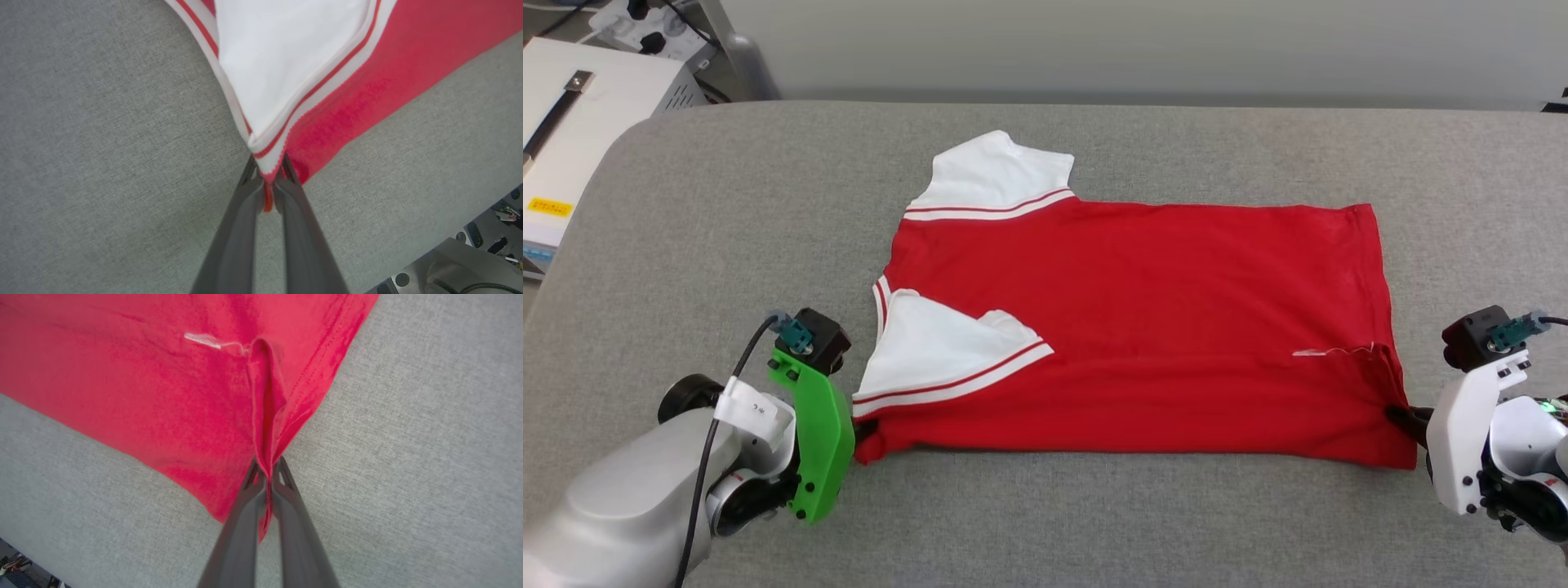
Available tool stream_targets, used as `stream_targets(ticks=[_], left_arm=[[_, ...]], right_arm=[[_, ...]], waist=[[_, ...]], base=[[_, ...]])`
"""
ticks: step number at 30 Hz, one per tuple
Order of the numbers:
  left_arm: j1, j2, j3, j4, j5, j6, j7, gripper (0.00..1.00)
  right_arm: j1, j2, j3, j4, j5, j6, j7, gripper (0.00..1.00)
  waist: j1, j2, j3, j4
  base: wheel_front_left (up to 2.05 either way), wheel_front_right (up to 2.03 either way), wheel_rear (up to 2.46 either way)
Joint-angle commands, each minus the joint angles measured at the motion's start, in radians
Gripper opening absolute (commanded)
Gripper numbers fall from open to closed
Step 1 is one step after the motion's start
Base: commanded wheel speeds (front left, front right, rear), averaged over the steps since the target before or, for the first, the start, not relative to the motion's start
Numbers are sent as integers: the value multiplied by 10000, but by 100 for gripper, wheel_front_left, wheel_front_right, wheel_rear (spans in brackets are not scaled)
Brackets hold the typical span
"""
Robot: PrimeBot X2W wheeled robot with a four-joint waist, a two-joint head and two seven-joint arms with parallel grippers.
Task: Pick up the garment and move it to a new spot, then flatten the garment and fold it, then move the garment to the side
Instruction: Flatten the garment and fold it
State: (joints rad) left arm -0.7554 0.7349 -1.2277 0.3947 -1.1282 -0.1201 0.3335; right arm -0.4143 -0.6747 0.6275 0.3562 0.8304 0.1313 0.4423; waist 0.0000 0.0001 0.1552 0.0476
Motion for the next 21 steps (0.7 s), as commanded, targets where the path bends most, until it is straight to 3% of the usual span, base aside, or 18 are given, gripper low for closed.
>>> stream_targets(ticks=[1,13,21], left_arm=[[201,175,-11,-93,-161,-51,-61,0],[1289,947,-107,-1588,-410,494,-184,0],[1794,1025,-179,-1942,-472,806,-229,0]], right_arm=[[245,-161,-80,-136,70,-6,-74,0],[2260,-788,-1268,-1614,192,-6,-29,0],[3170,-458,-2319,-2078,-40,-6,337,0]], waist=[[0,-1,-315,-87],[0,-1,-857,-174],[0,-1,-675,-273]], base=[[0,0,0],[0,0,0],[0,0,0]])
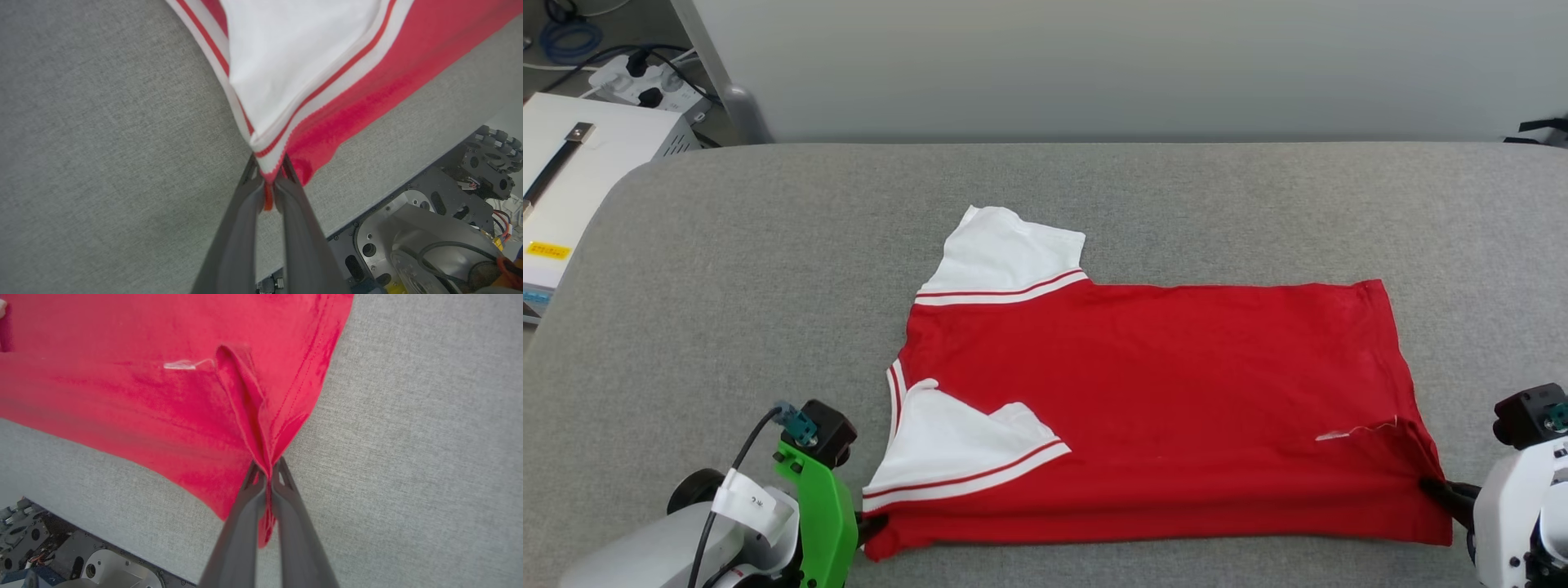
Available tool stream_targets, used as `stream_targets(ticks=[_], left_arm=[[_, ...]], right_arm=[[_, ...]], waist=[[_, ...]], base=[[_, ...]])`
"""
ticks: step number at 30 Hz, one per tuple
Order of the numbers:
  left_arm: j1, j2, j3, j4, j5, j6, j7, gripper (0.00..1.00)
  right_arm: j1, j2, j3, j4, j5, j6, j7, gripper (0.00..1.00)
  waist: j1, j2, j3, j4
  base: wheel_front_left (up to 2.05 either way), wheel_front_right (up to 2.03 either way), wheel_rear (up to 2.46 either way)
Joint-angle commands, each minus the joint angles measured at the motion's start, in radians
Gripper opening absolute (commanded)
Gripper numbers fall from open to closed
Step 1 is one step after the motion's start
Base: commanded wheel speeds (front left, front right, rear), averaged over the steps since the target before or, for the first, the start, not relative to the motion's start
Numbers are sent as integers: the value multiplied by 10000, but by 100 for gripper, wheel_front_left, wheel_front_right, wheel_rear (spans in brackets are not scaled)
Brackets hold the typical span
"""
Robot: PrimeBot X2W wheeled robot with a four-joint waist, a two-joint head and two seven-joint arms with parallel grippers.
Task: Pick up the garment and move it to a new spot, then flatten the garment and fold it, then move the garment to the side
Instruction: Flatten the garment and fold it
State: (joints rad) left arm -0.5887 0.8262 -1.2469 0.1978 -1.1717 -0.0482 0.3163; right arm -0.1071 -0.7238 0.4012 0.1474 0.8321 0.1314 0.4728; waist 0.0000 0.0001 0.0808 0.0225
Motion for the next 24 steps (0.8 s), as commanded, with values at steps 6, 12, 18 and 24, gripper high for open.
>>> stream_targets(ticks=[6,12,18,24], left_arm=[[172,-227,96,578,-233,118,-163,0],[244,-574,112,1201,-229,-15,-376,49],[244,-309,144,1136,178,47,-904,100],[-2,247,692,403,619,348,-2114,100]], right_arm=[[27,839,-480,514,-256,-7,243,0],[28,1375,-441,1199,-525,-7,4,15],[186,1643,-957,1238,-987,-7,-1537,100],[417,2261,-2315,652,-2273,-7,-3416,100]], waist=[[0,-1,425,-45],[0,-1,459,-2],[0,-1,143,96],[0,-1,5,115]], base=[[0,0,0],[0,0,0],[0,0,0],[0,0,0]])
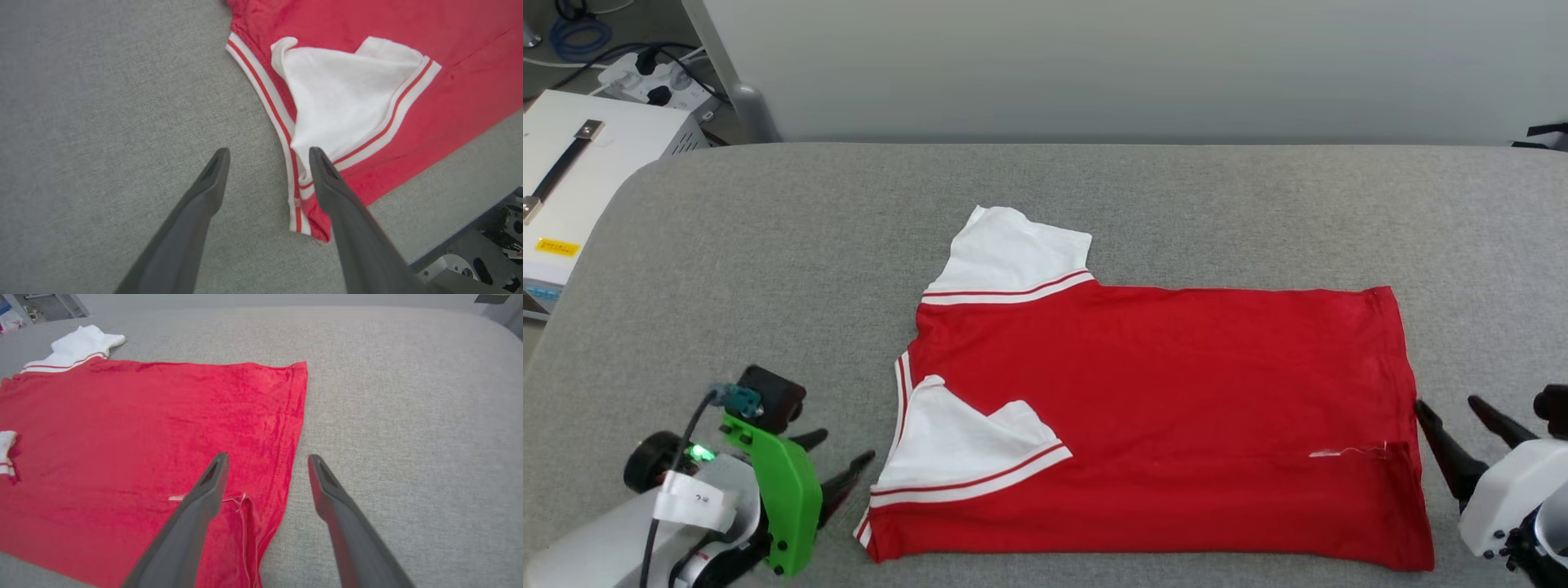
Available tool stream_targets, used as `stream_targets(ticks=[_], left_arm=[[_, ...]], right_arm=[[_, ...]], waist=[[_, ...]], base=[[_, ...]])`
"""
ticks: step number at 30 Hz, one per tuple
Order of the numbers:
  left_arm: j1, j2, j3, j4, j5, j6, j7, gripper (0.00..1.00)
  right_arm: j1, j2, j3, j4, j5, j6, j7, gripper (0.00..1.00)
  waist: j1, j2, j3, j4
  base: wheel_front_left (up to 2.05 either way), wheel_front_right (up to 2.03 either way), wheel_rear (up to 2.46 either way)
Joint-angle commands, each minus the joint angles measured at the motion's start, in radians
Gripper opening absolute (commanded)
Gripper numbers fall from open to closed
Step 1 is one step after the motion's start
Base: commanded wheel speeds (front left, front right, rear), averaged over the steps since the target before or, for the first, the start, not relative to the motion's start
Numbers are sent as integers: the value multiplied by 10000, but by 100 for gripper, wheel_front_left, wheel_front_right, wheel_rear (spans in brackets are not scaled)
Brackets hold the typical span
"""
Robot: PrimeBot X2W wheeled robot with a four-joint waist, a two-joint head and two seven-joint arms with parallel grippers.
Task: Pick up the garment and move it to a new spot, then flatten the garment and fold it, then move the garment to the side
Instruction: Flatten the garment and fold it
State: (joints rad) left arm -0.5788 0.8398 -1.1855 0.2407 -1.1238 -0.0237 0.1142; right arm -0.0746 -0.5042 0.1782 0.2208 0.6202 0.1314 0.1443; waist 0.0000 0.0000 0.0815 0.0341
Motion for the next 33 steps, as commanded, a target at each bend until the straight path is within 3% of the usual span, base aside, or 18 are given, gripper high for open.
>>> stream_targets(ticks=[1,5,11,17,24,29,33], left_arm=[[-183,204,170,-113,225,166,-247,100],[-706,454,619,-272,639,510,-887,100],[-1770,196,1253,37,992,783,-1488,100],[-3327,-255,1598,695,1005,182,-1009,100],[-5399,-683,1639,1793,232,-638,1611,100],[-6715,-1069,1666,2596,-520,-733,3816,100],[-7408,-1329,1489,3281,-493,-647,4820,100]], right_arm=[[102,178,-276,-220,-406,-7,-352,100],[-21,952,-1075,-990,-1351,-7,-1186,100],[-199,2039,-1605,-2286,-2575,-7,-2028,100],[-359,2668,-1457,-3275,-3145,-7,-2187,100],[-782,2816,-925,-4059,-3268,-7,-2045,100],[-1147,2819,-708,-4214,-3259,-7,-2004,100],[-1468,2810,-512,-4141,-3218,-7,-2091,100]], waist=[[0,0,10,-8],[0,0,162,-126],[0,0,621,-484],[0,0,1553,-1047],[0,0,2898,-1817],[0,0,3703,-2218],[0,0,4201,-2470]], base=[[0,0,0],[0,0,0],[0,0,0],[0,0,0],[0,0,0],[0,0,0],[0,0,0]])
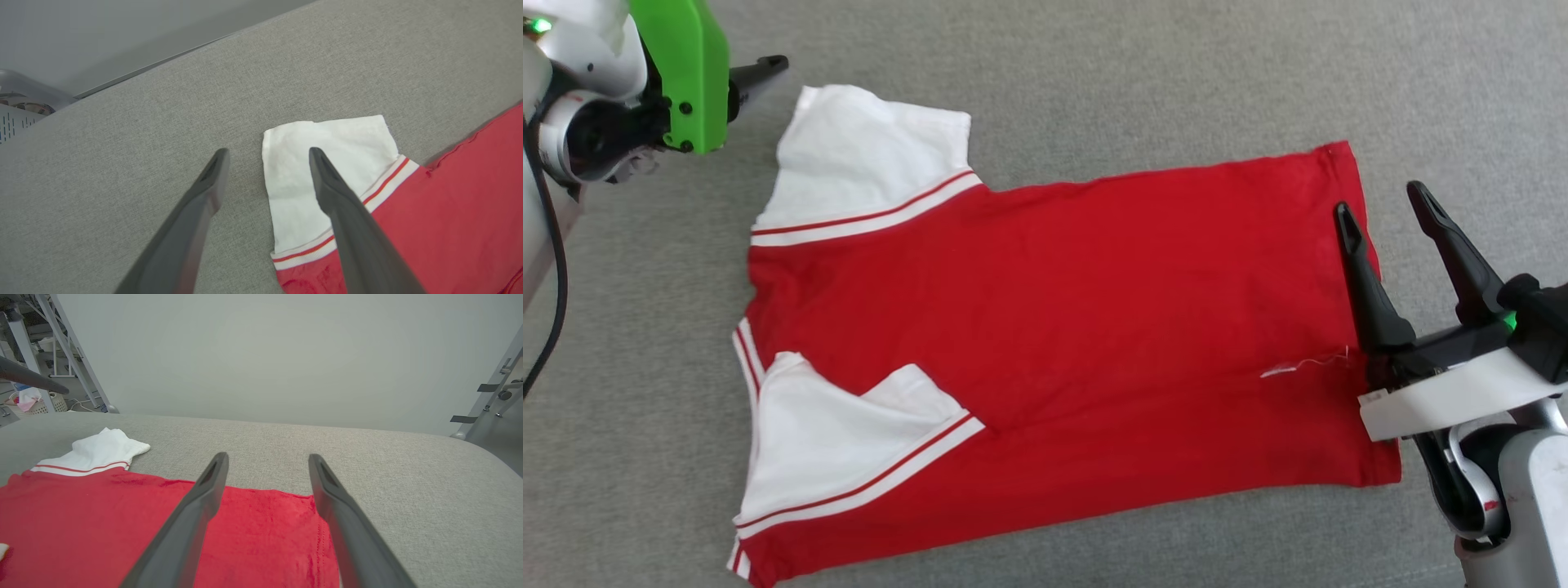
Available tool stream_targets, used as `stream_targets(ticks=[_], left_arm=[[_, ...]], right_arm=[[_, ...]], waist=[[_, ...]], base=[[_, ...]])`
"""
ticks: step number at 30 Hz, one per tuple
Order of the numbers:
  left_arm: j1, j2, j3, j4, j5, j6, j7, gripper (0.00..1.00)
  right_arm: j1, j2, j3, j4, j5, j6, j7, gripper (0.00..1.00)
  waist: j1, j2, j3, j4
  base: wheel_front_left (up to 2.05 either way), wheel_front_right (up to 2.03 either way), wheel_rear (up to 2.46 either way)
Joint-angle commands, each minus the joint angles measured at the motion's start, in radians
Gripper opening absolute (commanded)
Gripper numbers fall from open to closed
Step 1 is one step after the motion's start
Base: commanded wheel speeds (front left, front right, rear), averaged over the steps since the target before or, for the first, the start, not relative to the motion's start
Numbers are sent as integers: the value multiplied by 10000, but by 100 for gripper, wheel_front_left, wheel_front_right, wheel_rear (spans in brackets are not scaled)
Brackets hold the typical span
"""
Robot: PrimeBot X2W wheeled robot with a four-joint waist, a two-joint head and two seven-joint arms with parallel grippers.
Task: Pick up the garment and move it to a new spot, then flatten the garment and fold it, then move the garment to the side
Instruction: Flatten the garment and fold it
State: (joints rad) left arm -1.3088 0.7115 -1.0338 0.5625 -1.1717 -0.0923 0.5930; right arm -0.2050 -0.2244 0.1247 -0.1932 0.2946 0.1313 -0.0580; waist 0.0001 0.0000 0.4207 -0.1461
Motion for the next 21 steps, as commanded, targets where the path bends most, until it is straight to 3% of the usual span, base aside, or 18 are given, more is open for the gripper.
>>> stream_targets(ticks=[1,6,16,17,18,21], left_arm=[[-230,-89,-80,197,33,47,185,100],[-600,-231,-461,909,315,54,932,100],[-188,-542,-956,1796,342,-134,1368,100],[-142,-542,-1027,1818,347,-166,1448,72],[-109,-552,-1098,1815,369,-202,1477,0],[-21,-592,-1285,1743,446,-285,1434,0]], right_arm=[[-232,4,71,25,45,-6,-86,100],[-591,-60,296,222,75,-6,-230,100],[-941,-193,384,638,194,-6,-445,100],[-966,-211,369,666,208,-6,-449,100],[-992,-227,335,696,221,-6,-454,100],[-1061,-271,246,763,257,-6,-431,100]], waist=[[-1,0,909,-719],[-1,0,1303,-953],[-1,0,1466,-1039],[-1,0,1444,-1034],[-1,0,1419,-1016],[-1,0,1304,-940]], base=[[0,0,0],[0,0,0],[0,0,0],[0,0,0],[0,0,0],[0,0,0]])
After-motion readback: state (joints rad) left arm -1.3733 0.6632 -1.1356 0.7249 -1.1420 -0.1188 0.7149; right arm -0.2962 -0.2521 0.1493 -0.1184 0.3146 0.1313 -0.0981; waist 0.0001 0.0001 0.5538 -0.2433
